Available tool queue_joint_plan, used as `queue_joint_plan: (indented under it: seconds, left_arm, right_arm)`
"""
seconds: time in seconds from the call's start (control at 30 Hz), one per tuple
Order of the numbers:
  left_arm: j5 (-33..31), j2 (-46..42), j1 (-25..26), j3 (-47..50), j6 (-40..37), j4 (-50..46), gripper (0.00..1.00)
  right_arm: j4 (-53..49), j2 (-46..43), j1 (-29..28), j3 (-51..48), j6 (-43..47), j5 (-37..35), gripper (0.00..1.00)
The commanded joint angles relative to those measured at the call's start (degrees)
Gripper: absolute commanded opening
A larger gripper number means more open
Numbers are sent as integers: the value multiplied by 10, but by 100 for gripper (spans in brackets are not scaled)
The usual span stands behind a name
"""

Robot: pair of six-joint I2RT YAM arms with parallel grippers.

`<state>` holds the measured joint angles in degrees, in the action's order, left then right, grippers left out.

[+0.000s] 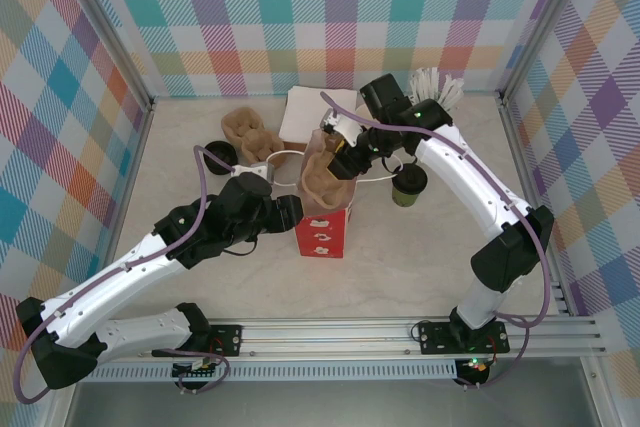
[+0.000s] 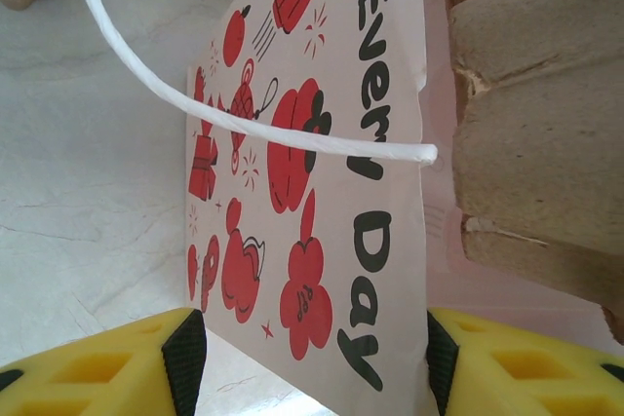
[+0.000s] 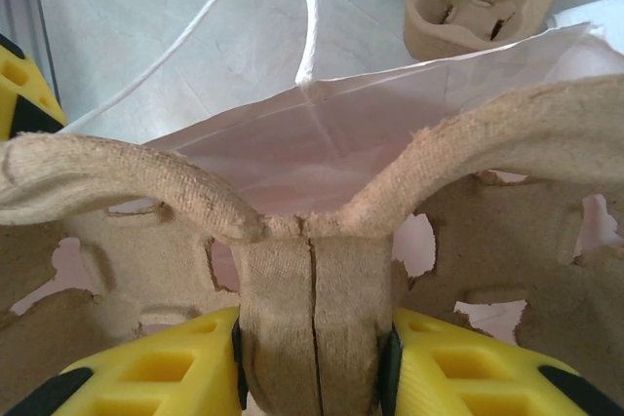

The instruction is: Pack the takeout coffee

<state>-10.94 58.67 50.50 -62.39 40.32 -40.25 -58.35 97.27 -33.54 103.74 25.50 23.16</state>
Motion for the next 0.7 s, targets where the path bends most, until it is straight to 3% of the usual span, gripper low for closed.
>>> queue_joint_plan:
  seconds: [0.0,0.67]
  left_arm:
    - [8,1,-4,4,2,13,60]
    - [1,26,-4,-25,-10,6,60]
  right_arm:
    - [-21,-2,-9,5,24,-28,39]
    - [-131,45,-71,45,99,-148,40]
